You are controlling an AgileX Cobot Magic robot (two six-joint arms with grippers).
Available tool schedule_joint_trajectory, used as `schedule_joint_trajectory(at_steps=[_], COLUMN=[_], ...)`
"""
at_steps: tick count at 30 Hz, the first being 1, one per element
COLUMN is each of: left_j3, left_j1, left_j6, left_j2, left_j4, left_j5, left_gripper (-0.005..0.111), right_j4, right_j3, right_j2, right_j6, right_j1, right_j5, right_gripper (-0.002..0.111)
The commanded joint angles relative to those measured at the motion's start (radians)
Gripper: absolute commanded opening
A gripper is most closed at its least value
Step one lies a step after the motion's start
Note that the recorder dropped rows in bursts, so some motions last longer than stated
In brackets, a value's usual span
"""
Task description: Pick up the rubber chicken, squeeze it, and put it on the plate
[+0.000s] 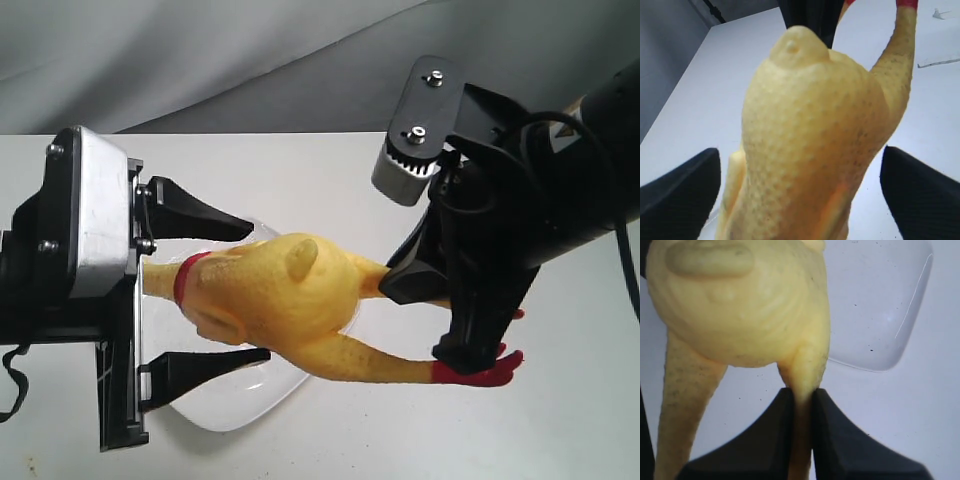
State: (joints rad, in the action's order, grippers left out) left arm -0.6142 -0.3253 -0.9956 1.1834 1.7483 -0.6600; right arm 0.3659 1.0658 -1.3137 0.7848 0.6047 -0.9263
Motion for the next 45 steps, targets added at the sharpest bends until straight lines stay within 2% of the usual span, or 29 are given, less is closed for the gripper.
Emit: schedule_joint_trajectory(at_steps=[1,2,3,4,5,6,13,16,18,21,23,24,28,30,34,35,36,37,42,44,45], left_j3=[0.006,0.006,0.006,0.006,0.006,0.006,0.006,0.006,0.006,0.006,0.006,0.006,0.006,0.006,0.006,0.008,0.008,0.008,0.008,0.008,0.008], left_j1=[-0.006,-0.006,-0.006,-0.006,-0.006,-0.006,-0.006,-0.006,-0.006,-0.006,-0.006,-0.006,-0.006,-0.006,-0.006,-0.006,-0.006,-0.006,-0.006,-0.006,-0.006], left_j6=[-0.025,-0.025,-0.025,-0.025,-0.025,-0.022,-0.022,-0.022,-0.022,-0.022,-0.028,-0.028,-0.022,-0.022,-0.022,-0.022,-0.022,-0.019,-0.021,-0.021,-0.021], left_j2=[0.000,0.000,0.000,0.000,0.000,0.000,0.000,0.000,0.000,0.000,0.000,0.000,0.000,0.000,0.000,0.000,0.000,0.000,0.000,0.000,0.000], left_j4=[-0.018,-0.015,-0.010,-0.004,-0.004,-0.004,-0.004,-0.004,-0.004,-0.004,-0.016,-0.045,-0.064,-0.056,-0.004,-0.004,-0.004,-0.004,-0.004,-0.004,-0.004], left_j5=[-0.004,-0.004,-0.004,-0.015,-0.020,-0.025,-0.021,-0.021,-0.021,-0.021,-0.015,-0.012,-0.012,-0.012,-0.015,-0.015,-0.016,-0.017,-0.017,-0.017,-0.017], left_gripper=[0.070,0.054,0.046,0.024,0.015,0.000,0.002,0.011,0.027,0.065,0.082,0.085,0.078,0.066,0.027,0.014,0.005,0.001,0.001,0.007,0.020], right_j4=[0.029,0.029,0.029,0.029,0.029,0.029,0.029,0.029,0.029,0.029,0.029,0.029,0.029,0.029,0.029,0.029,0.029,0.029,0.029,0.029,0.029], right_j3=[-0.001,-0.001,-0.001,-0.001,-0.001,-0.001,-0.001,-0.001,-0.001,-0.001,-0.001,-0.001,-0.001,-0.001,-0.001,-0.001,-0.001,-0.001,-0.001,-0.001,-0.001], right_j2=[0.006,0.006,0.006,0.006,0.006,0.006,0.006,0.006,0.006,0.006,0.006,0.006,0.006,0.006,0.006,0.006,0.006,0.006,0.006,0.006,0.006], right_j6=[0.004,0.004,0.004,0.004,0.004,0.004,0.004,0.004,0.004,0.004,0.004,0.004,0.004,0.004,0.004,0.004,0.004,0.004,0.004,0.004,0.004], right_j1=[0.002,0.002,0.002,0.002,0.002,0.002,0.002,0.002,0.002,0.002,0.002,0.002,0.002,0.002,0.002,0.002,0.002,0.002,0.002,0.002,0.002], right_j5=[0.019,0.019,0.019,0.019,0.019,0.019,0.019,0.019,0.019,0.019,0.019,0.019,0.019,0.019,0.019,0.019,0.019,0.019,0.019,0.019,0.019], right_gripper=[0.000,0.000,0.000,0.000,0.000,0.000,0.000,0.000,0.000,0.000,0.000,0.000,0.000,0.000,0.000,0.000,0.000,0.000,0.000,0.000,0.000])
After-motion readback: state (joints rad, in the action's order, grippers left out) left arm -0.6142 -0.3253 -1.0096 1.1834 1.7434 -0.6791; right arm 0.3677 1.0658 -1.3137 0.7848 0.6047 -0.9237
